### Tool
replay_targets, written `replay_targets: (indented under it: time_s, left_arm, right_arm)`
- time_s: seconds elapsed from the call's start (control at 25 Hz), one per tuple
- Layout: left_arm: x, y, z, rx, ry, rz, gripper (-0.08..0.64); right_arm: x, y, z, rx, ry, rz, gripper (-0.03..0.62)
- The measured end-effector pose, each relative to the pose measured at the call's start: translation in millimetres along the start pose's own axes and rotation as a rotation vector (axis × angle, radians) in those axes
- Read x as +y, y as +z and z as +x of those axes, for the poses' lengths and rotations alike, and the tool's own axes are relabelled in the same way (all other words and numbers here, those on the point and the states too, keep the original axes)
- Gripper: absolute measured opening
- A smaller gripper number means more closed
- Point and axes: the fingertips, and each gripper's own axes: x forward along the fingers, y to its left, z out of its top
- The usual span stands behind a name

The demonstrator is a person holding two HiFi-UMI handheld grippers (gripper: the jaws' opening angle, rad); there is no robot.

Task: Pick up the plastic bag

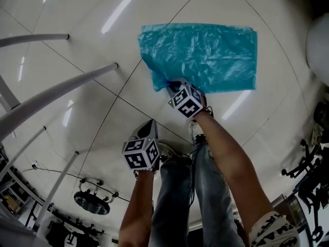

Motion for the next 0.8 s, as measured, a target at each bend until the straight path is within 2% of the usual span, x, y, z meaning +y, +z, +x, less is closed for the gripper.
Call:
replay_targets:
  time_s: [0.16, 0.28, 0.48, 0.6, 0.72, 0.8]
  left_arm:
    - [-36, 32, -32, -0.054, -0.005, 0.013, 0.0]
    - [-79, 64, -74, -0.115, -0.022, 0.022, 0.0]
    - [-167, 113, -184, -0.233, -0.066, 0.05, 0.0]
    - [-213, 144, -256, -0.328, -0.076, 0.06, 0.0]
    - [-240, 186, -322, -0.459, -0.037, 0.051, 0.0]
    - [-250, 202, -374, -0.512, -0.017, 0.062, 0.0]
  right_arm:
    - [-2, 46, -84, -0.188, 0.024, 0.191, 0.005]
    - [0, 78, -156, -0.263, 0.039, 0.222, 0.005]
    - [10, 143, -292, -0.373, 0.045, 0.303, 0.005]
    - [12, 187, -371, -0.437, 0.038, 0.316, 0.005]
    - [10, 246, -440, -0.5, 0.058, 0.253, 0.005]
    - [25, 280, -489, -0.542, 0.067, 0.247, 0.005]
